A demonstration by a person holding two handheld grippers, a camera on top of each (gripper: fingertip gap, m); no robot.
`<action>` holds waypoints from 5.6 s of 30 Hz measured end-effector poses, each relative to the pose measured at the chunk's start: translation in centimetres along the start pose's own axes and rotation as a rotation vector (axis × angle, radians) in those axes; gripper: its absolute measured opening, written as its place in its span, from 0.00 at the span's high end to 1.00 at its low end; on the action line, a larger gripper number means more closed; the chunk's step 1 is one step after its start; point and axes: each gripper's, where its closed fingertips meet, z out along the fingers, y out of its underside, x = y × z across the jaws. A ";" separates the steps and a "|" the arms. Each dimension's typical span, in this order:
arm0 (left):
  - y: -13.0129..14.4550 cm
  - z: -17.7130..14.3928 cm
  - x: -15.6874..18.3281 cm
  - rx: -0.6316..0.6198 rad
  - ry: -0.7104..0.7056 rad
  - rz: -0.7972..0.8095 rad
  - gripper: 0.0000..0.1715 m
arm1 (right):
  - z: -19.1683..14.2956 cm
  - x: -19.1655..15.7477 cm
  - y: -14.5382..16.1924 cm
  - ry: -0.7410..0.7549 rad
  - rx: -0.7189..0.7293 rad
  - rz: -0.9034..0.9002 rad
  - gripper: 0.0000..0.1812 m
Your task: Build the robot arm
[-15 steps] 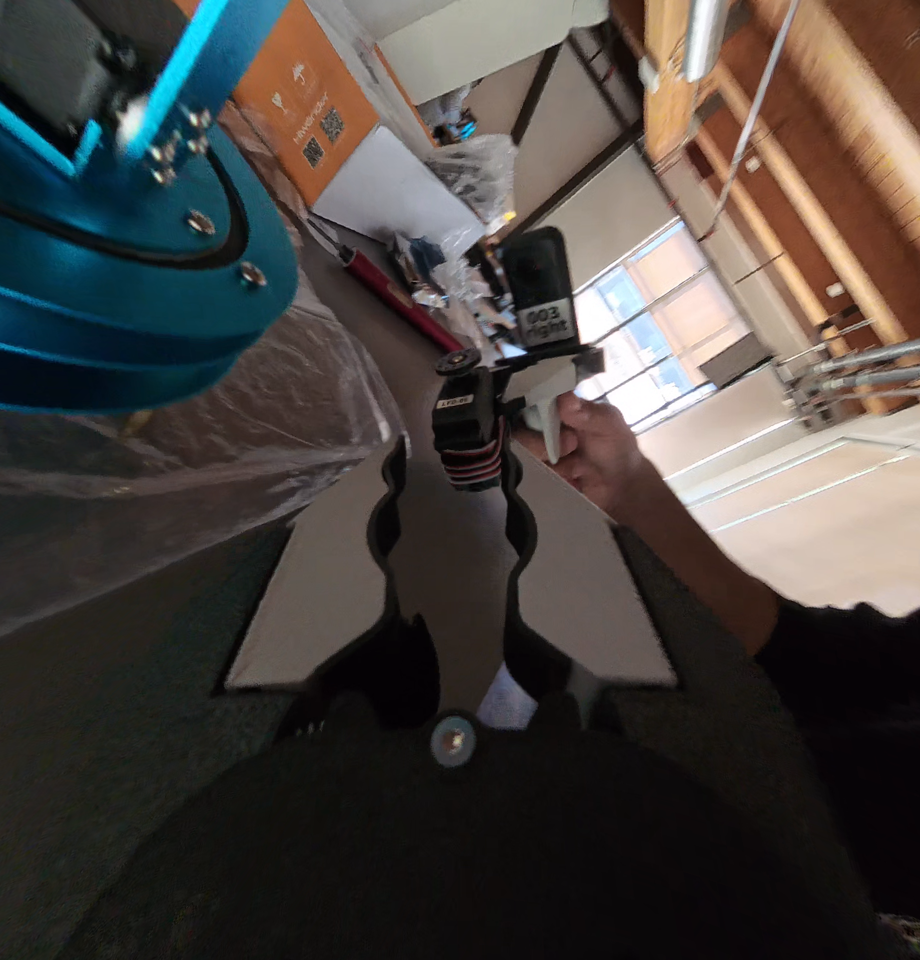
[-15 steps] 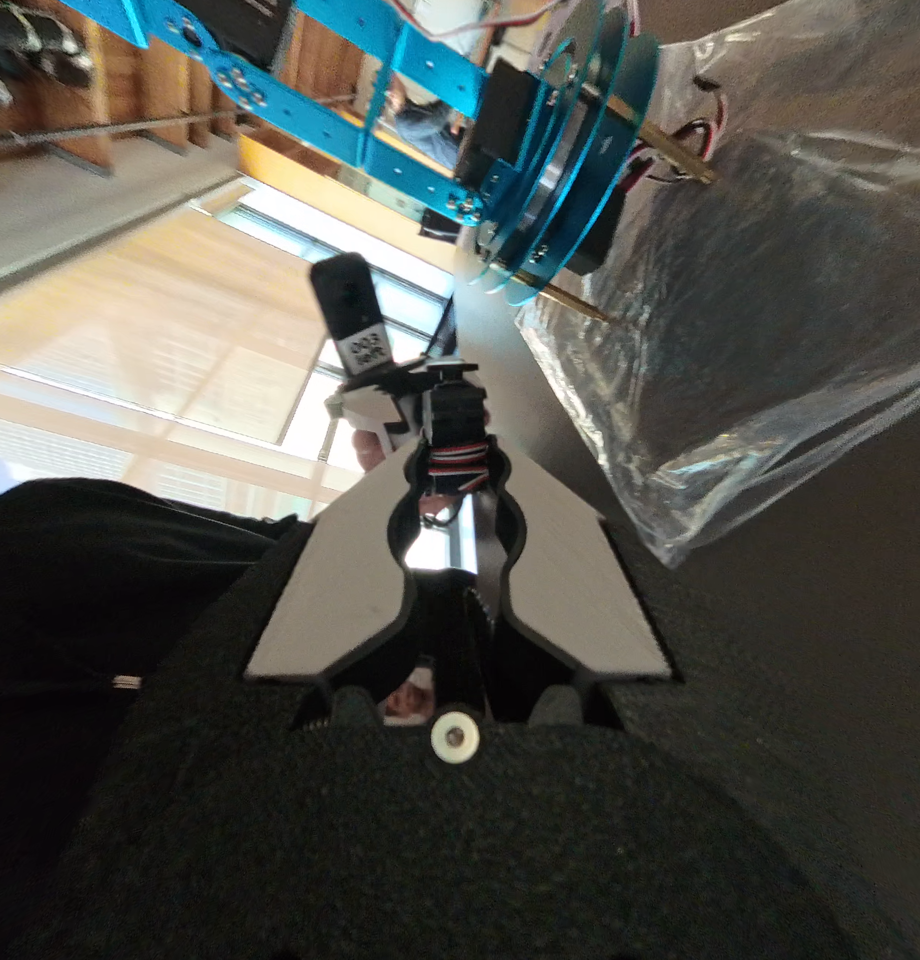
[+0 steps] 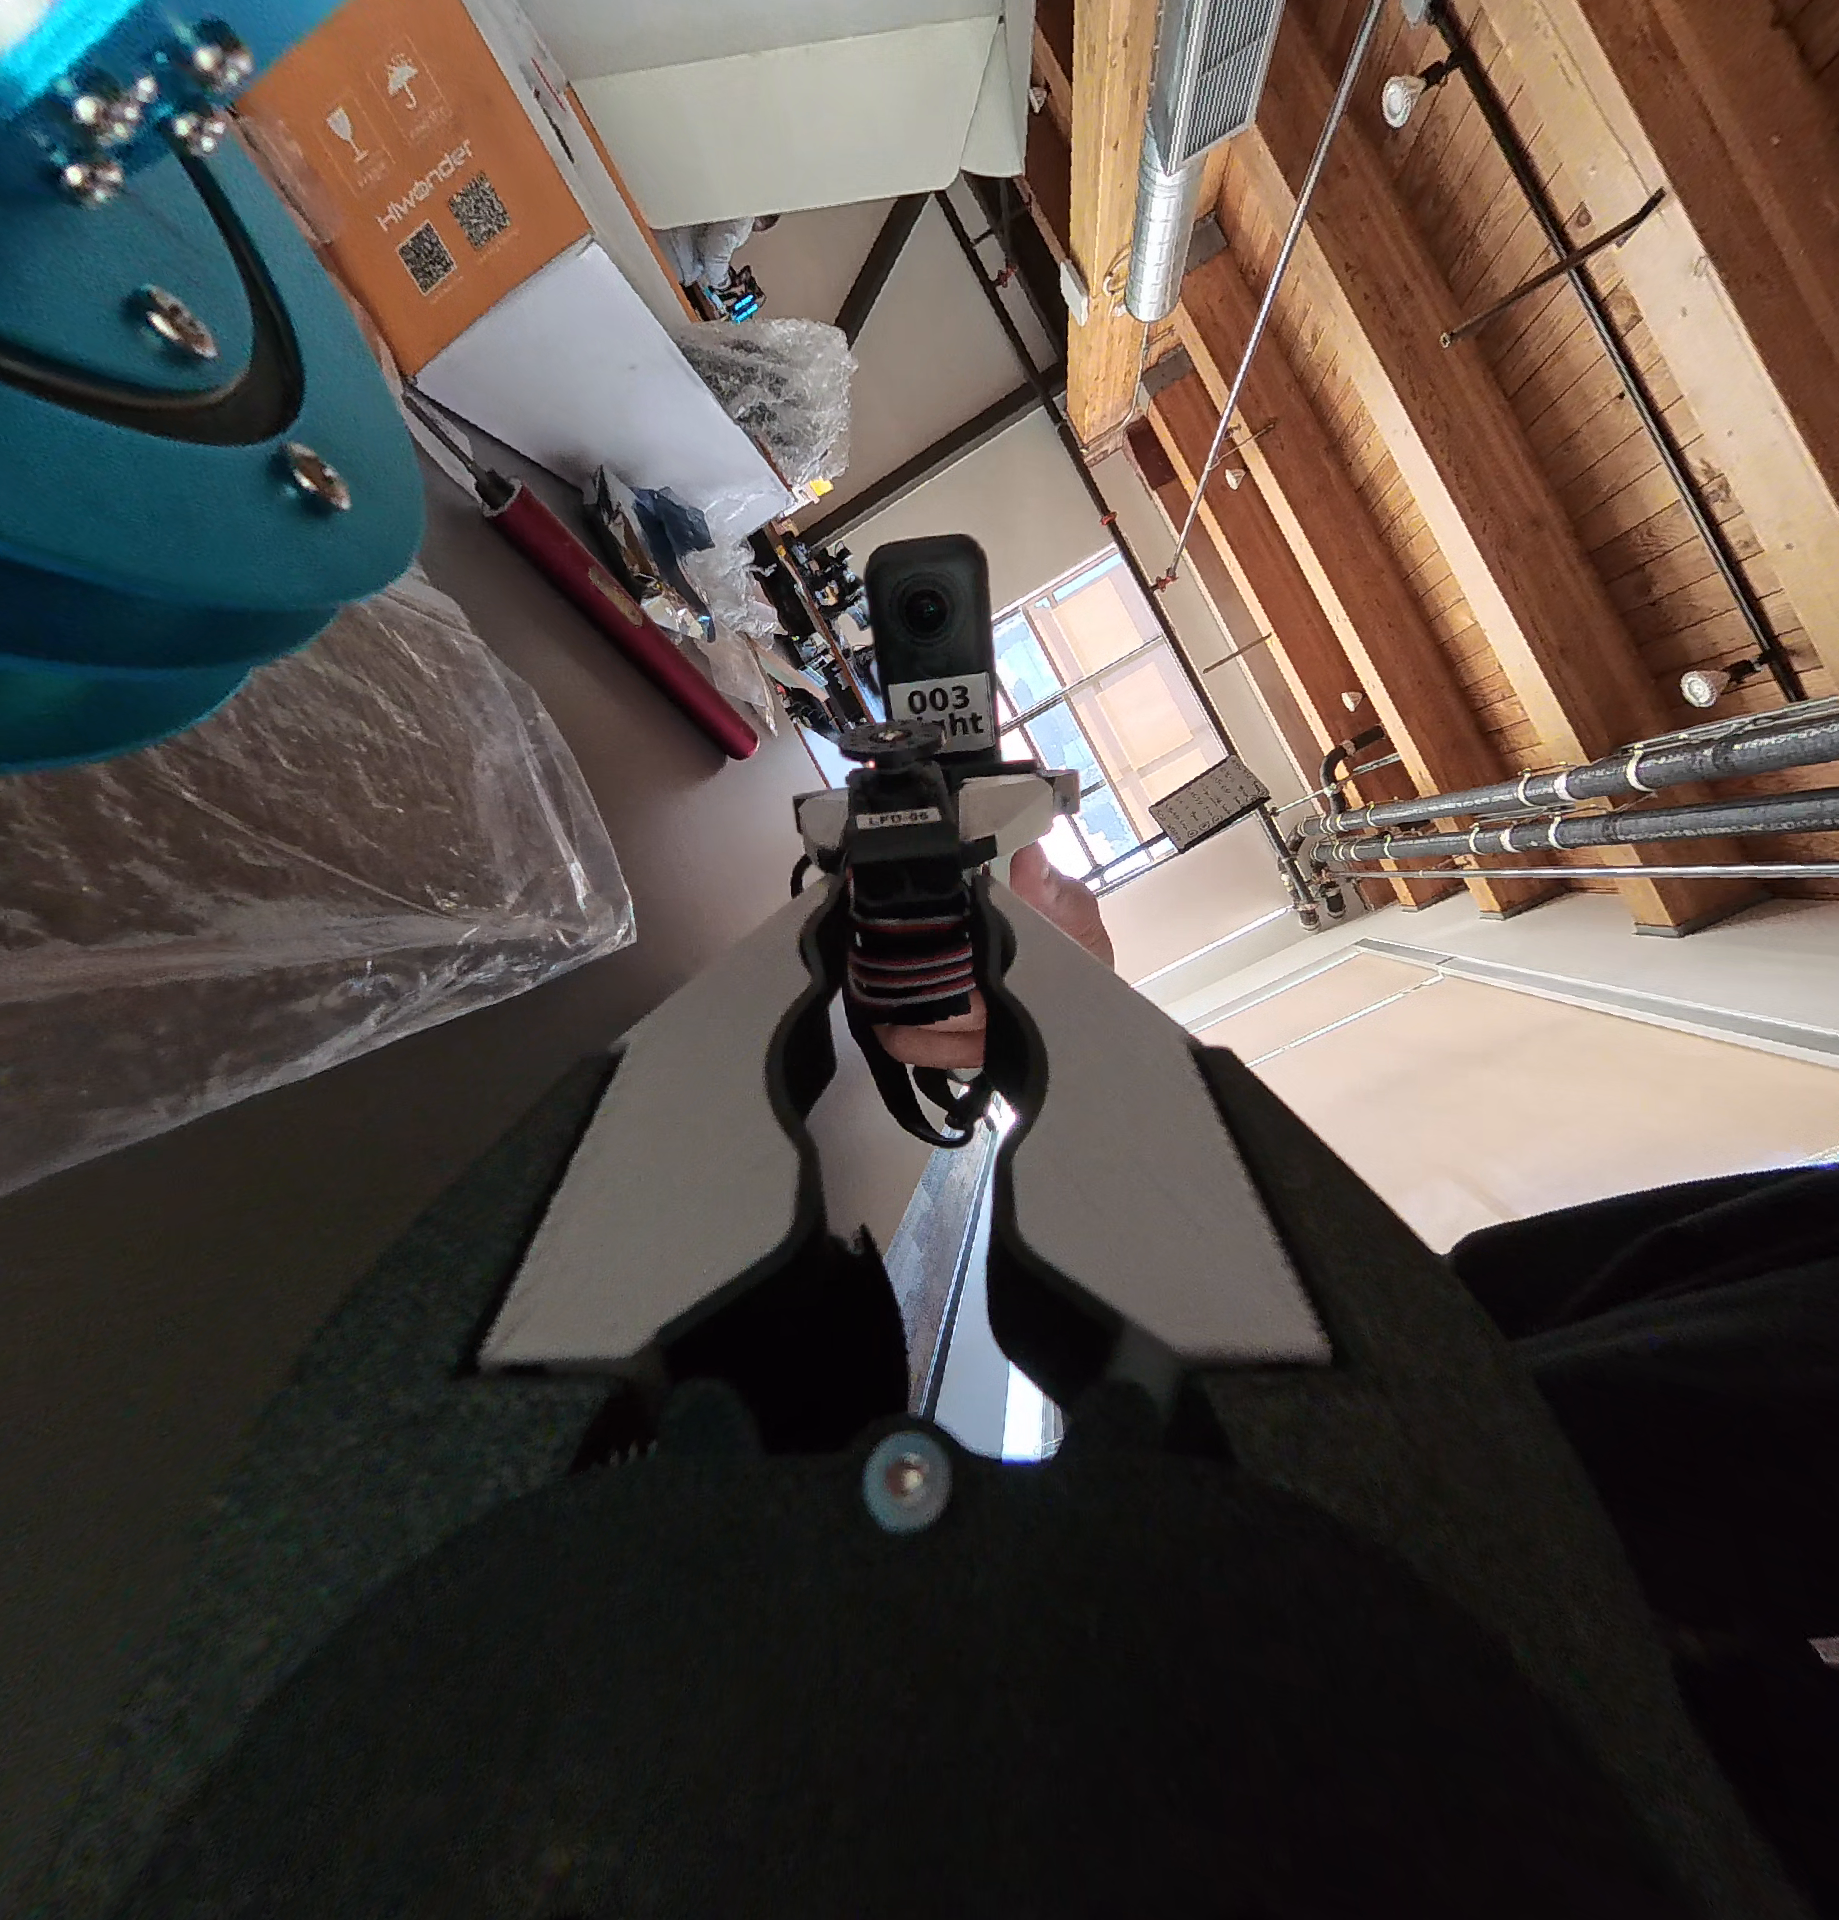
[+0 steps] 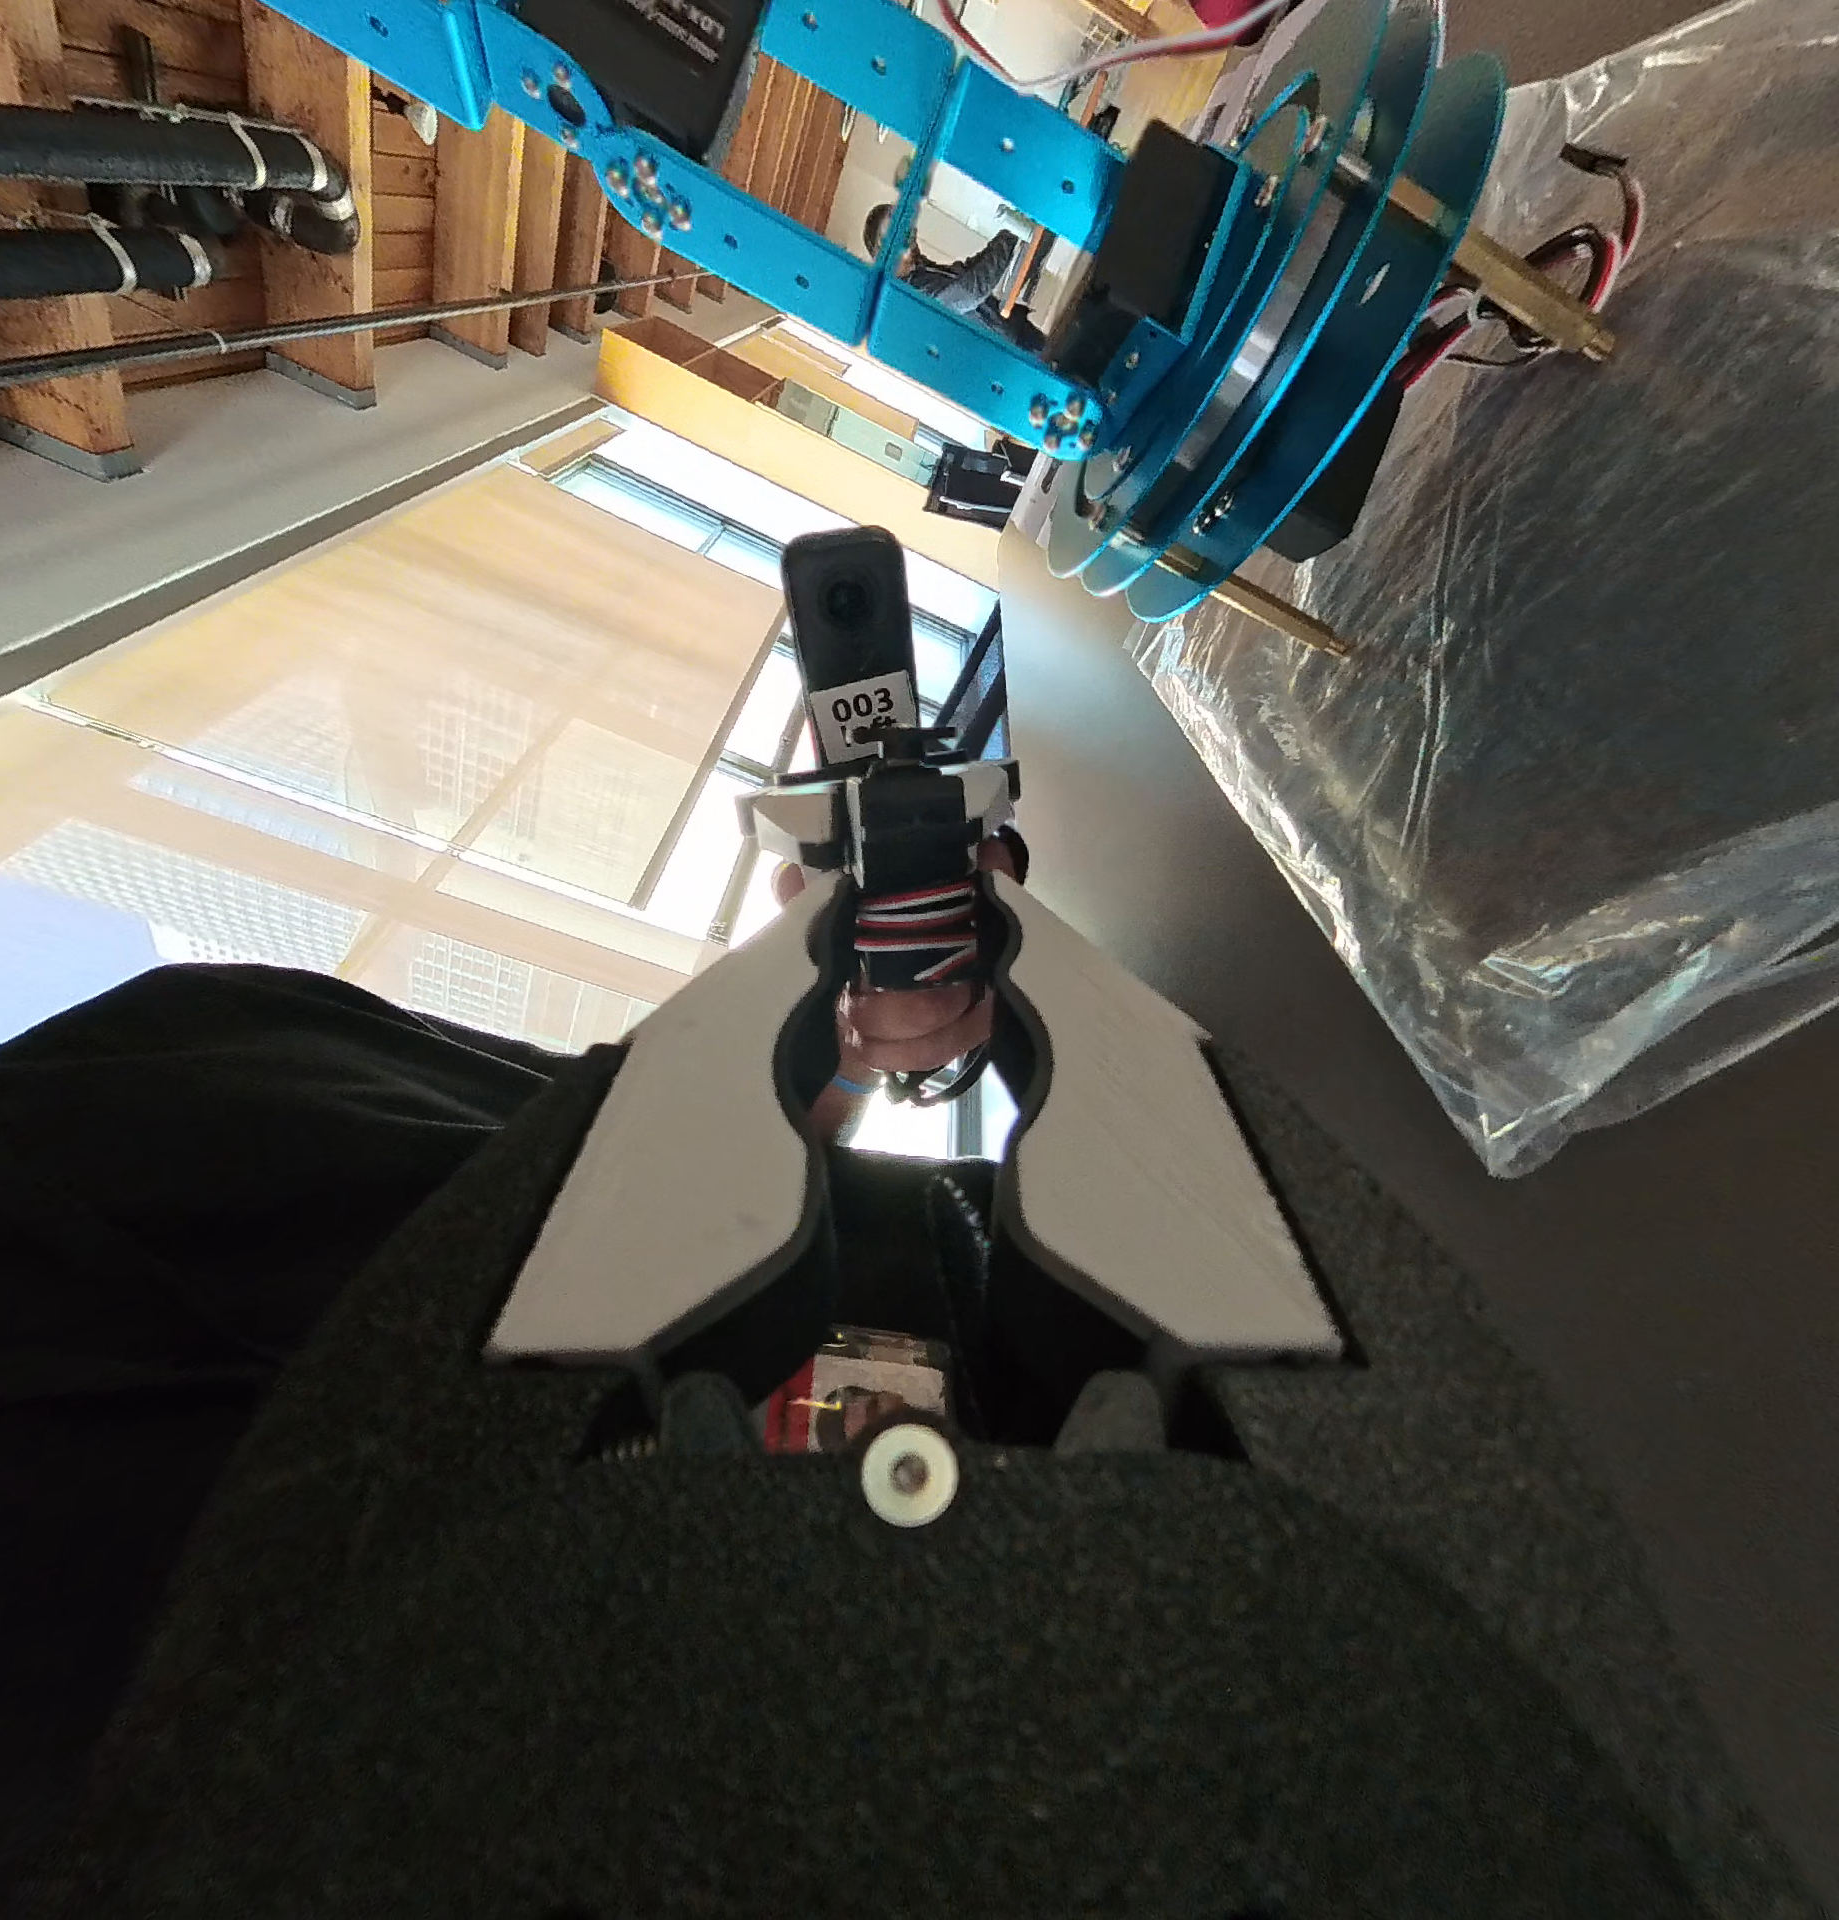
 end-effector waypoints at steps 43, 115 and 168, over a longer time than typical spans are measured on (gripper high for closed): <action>-9.6 -29.8 -4.3 0.024 -0.885 0.604 0.86 | -1.1 10.1 -2.7 0.859 -0.153 -0.576 0.86; -20.1 -46.5 -14.7 -0.468 -0.587 0.548 0.87 | 43.9 9.6 -5.0 0.709 -0.286 -0.586 0.85; -16.6 -48.0 -11.7 -0.545 -0.657 0.556 0.87 | 42.9 6.3 -3.4 0.661 -0.223 -0.648 0.85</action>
